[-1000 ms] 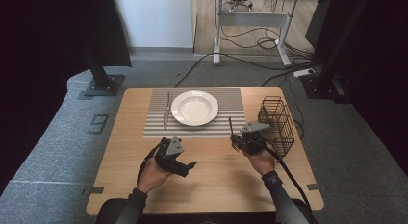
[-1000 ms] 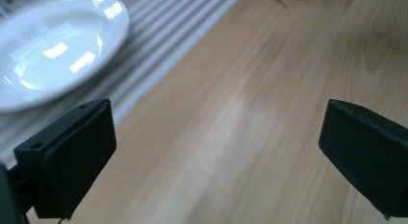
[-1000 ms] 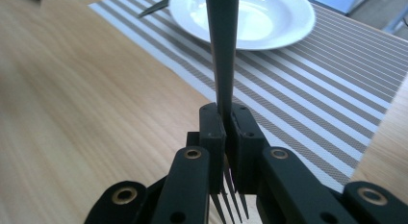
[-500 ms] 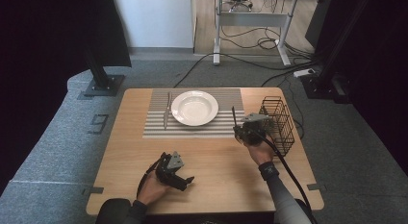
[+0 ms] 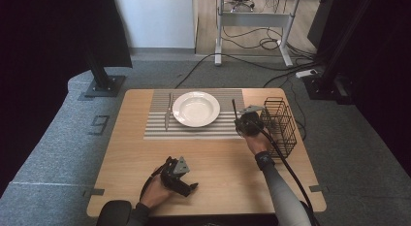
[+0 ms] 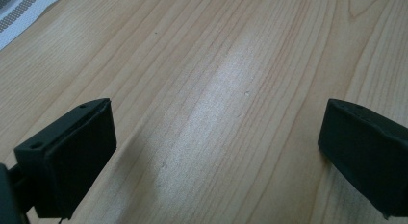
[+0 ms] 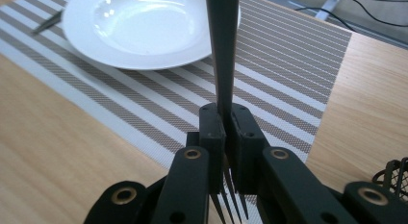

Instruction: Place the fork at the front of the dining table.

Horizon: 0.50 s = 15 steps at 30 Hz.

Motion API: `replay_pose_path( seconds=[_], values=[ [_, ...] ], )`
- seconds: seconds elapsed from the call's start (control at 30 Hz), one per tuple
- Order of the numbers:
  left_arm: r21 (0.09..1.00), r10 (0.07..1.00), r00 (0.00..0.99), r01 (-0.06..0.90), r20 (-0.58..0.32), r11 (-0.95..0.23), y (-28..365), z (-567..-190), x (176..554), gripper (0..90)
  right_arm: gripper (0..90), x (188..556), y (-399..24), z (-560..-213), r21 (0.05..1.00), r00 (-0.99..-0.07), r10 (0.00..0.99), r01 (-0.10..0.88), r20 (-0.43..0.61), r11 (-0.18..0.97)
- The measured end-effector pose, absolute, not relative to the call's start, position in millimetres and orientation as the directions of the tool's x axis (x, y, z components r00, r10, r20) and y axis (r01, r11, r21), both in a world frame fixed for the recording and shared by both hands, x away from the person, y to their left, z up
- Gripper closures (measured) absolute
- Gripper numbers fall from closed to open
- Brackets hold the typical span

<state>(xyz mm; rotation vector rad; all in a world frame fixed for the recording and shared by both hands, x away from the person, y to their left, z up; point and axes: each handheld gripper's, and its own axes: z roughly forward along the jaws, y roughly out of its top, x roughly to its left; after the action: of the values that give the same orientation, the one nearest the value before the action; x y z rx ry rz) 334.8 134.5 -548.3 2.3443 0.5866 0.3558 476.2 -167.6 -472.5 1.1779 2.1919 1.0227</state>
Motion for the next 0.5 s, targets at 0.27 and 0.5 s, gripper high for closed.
replay_pose_path(
  seconds=[0.27, 0.5],
  values=[
    [0.676, 0.496, 0.864, 0.315, 0.086, -0.666, 134.8, -548.2, 335.4, 0.2, 84.8, 498.2, -157.5, -482.5, 0.762, -0.522, 0.853, 0.540, -0.030, 0.357],
    [0.677, 0.490, 0.868, 0.315, 0.077, -0.665, 134.9, -548.2, 335.6, 1.5, 84.8, 516.3, -152.9, -493.5, 0.747, -0.504, 0.863, 0.560, -0.036, 0.358]
  ],
)
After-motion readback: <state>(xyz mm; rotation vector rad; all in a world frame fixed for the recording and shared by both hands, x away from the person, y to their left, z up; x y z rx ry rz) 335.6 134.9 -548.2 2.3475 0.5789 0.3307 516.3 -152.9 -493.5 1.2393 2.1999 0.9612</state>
